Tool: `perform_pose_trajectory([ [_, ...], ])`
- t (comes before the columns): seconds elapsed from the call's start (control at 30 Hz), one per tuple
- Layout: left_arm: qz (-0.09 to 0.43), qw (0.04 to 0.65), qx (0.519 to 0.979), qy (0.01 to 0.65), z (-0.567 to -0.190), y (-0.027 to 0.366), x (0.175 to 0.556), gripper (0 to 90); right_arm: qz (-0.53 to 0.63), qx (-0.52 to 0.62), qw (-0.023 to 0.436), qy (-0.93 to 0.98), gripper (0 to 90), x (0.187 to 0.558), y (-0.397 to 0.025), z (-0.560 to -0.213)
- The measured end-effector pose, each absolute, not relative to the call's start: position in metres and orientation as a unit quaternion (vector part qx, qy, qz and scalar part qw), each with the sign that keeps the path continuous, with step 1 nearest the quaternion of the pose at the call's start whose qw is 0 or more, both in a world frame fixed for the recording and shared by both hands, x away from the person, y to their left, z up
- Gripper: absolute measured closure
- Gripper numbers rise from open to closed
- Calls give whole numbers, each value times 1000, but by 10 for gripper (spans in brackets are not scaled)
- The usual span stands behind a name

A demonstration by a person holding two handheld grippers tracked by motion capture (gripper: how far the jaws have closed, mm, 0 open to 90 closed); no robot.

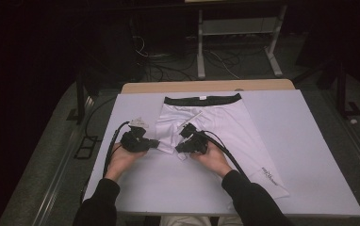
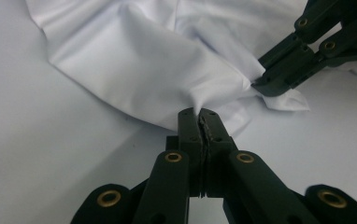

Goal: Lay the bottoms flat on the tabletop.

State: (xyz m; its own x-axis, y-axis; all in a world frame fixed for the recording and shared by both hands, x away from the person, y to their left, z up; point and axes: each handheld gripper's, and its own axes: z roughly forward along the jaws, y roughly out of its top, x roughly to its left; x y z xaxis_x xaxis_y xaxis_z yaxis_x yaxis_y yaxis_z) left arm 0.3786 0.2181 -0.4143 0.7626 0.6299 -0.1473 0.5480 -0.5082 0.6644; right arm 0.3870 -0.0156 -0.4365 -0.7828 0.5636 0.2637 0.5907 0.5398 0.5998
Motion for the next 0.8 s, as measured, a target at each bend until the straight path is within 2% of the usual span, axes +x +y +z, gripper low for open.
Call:
perform_pose_trajectory([
  [0.43, 62, 354, 870, 338, -383, 207, 405, 880, -409, -353, 39, -841, 853, 408, -51, -405],
  [0.8, 89, 347, 859, 367, -393, 196, 453, 878, -396, -397, 33, -827, 852, 436, -67, -422],
])
